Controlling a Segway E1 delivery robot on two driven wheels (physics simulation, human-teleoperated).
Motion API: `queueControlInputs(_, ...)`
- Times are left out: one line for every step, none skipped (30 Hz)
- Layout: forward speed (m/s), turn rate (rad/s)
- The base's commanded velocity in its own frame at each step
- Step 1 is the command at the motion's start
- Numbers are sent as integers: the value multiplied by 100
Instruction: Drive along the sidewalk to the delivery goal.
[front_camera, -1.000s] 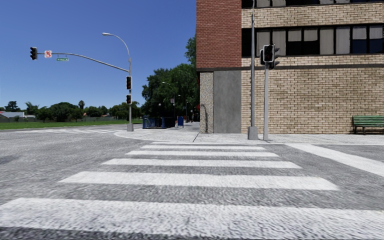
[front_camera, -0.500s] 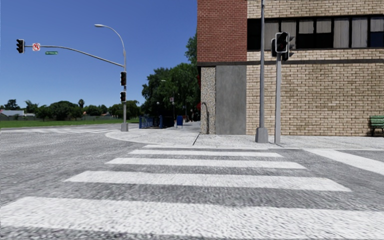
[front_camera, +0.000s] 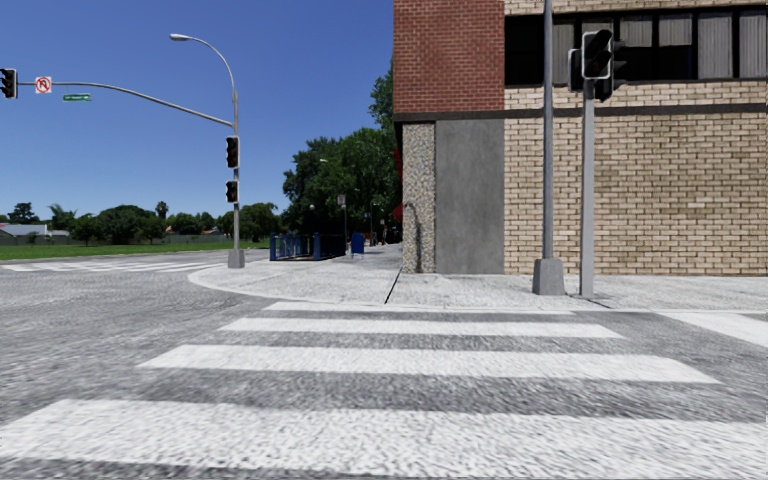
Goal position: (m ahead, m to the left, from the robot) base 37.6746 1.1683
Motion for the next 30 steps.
queueControlInputs(200, 0)
queueControlInputs(200, 0)
queueControlInputs(200, 0)
queueControlInputs(200, 0)
queueControlInputs(200, 0)
queueControlInputs(200, 0)
queueControlInputs(200, 0)
queueControlInputs(200, 0)
queueControlInputs(200, 0)
queueControlInputs(200, 0)
queueControlInputs(200, 0)
queueControlInputs(200, 0)
queueControlInputs(200, 0)
queueControlInputs(200, 0)
queueControlInputs(200, 0)
queueControlInputs(200, 0)
queueControlInputs(200, 0)
queueControlInputs(200, 0)
queueControlInputs(200, 0)
queueControlInputs(200, 0)
queueControlInputs(200, 0)
queueControlInputs(200, 0)
queueControlInputs(200, 0)
queueControlInputs(200, 0)
queueControlInputs(200, 0)
queueControlInputs(200, 0)
queueControlInputs(200, 0)
queueControlInputs(200, 0)
queueControlInputs(200, 0)
queueControlInputs(200, 0)
